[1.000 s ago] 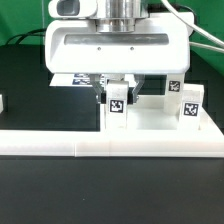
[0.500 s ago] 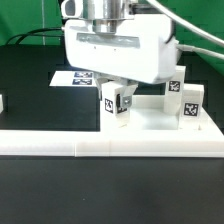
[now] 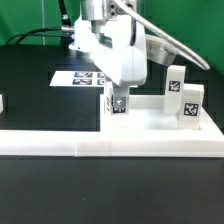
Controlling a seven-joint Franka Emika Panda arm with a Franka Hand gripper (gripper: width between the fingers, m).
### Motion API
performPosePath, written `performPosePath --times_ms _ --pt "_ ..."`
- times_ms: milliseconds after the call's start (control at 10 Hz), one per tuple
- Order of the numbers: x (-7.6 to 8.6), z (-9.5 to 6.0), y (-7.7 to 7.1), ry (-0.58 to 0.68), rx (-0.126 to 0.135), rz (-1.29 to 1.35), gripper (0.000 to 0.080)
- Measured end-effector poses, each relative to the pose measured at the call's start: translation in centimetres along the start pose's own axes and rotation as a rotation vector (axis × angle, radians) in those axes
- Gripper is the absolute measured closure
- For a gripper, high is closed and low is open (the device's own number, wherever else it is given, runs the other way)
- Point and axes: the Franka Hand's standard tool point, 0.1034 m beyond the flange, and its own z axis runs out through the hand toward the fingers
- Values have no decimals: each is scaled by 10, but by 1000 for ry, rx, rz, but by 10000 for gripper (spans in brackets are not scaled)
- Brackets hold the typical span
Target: Assemble square table
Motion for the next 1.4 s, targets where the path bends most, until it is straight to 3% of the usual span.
performPosePath --times_ms 200,400,500,600,1000,1200,1400 --pt "0 0 0 0 -4 -72 511" --pt "-8 -6 -6 -1 -43 -458 214" --pt "-11 -6 -7 -4 -46 -602 214" --pt "-10 -6 -6 -5 -47 -645 163" --pt "-8 -6 -7 -8 -49 -933 151" --pt "-13 -10 -12 17 -63 -1262 151" --pt "-2 -8 -7 18 -66 -1463 151"
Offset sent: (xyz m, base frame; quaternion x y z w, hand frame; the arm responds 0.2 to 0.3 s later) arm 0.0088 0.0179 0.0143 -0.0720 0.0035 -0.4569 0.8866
